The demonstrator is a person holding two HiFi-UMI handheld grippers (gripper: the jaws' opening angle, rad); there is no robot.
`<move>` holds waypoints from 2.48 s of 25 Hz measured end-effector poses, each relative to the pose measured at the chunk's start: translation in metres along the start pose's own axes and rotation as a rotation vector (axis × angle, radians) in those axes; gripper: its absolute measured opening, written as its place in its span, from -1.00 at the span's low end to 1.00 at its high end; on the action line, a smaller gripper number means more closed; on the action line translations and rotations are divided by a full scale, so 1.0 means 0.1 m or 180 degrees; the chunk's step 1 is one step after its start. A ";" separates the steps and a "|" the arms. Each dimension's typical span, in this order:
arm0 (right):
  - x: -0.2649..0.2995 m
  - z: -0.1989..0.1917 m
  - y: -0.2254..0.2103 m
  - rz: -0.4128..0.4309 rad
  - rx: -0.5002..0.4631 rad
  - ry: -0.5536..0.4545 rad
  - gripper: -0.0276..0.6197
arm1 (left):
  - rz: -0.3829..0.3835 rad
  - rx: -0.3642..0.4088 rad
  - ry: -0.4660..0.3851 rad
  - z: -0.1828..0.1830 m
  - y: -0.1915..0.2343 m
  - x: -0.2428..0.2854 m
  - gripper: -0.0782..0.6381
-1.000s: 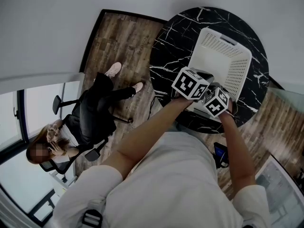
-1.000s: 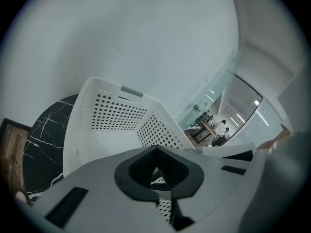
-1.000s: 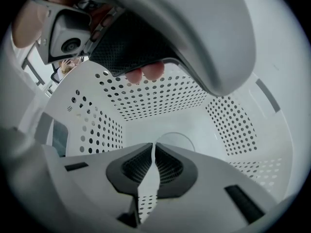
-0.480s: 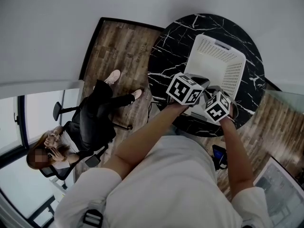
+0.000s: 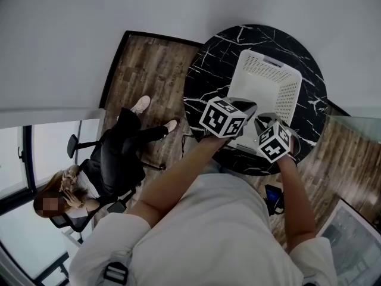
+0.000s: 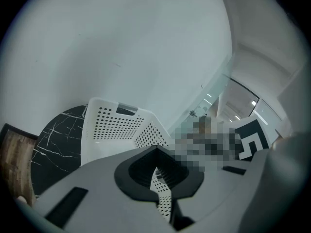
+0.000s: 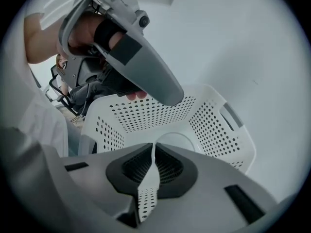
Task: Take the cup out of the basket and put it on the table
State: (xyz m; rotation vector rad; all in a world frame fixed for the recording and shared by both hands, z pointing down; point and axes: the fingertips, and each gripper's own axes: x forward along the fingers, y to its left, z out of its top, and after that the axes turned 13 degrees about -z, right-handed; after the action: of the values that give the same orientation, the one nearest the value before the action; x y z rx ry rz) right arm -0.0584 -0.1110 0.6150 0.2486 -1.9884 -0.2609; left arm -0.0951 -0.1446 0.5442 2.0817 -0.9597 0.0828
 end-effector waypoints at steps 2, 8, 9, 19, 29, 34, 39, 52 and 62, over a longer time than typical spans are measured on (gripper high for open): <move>-0.07 0.04 -0.02 -0.0023 -0.0011 -0.0028 -0.84 | 0.0004 0.0023 -0.0016 0.03 -0.02 -0.03 -0.77; -0.26 0.12 -0.10 -0.0049 -0.0044 -0.0095 -0.84 | -0.0007 0.0098 -0.0059 0.12 -0.13 -0.09 -0.77; -0.30 0.14 -0.11 -0.0062 -0.0054 -0.0107 -0.84 | -0.0008 0.0111 -0.0066 0.13 -0.15 -0.11 -0.77; -0.70 0.28 -0.21 -0.0210 -0.0112 -0.0256 -0.84 | -0.0032 0.0165 -0.0181 0.23 -0.30 -0.19 -0.77; -0.91 0.25 -0.26 -0.0298 -0.0041 -0.0298 -0.84 | -0.0118 0.0274 -0.0133 0.26 -0.48 -0.09 -0.77; -0.99 0.18 -0.30 -0.0363 0.0016 -0.0287 -0.84 | -0.0177 0.0324 -0.0099 0.28 -0.57 -0.01 -0.77; -1.12 0.10 -0.35 -0.0454 0.0062 -0.0271 -0.84 | -0.0251 0.0389 -0.0049 0.29 -0.69 0.08 -0.77; -1.53 -0.45 -0.50 -0.0798 0.0424 -0.0098 -0.84 | -0.0649 0.0606 0.0213 0.23 -1.19 0.60 -0.77; -1.81 -1.04 -0.48 -0.1034 0.0785 0.0103 -0.84 | -0.1017 0.0792 0.0515 0.04 -1.71 1.14 -0.77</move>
State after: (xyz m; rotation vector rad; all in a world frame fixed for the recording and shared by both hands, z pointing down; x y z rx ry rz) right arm 0.1135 -0.1113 0.4871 0.7325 -1.9417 -0.2153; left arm 0.0967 -0.1527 0.4715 2.3902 -0.5323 0.2099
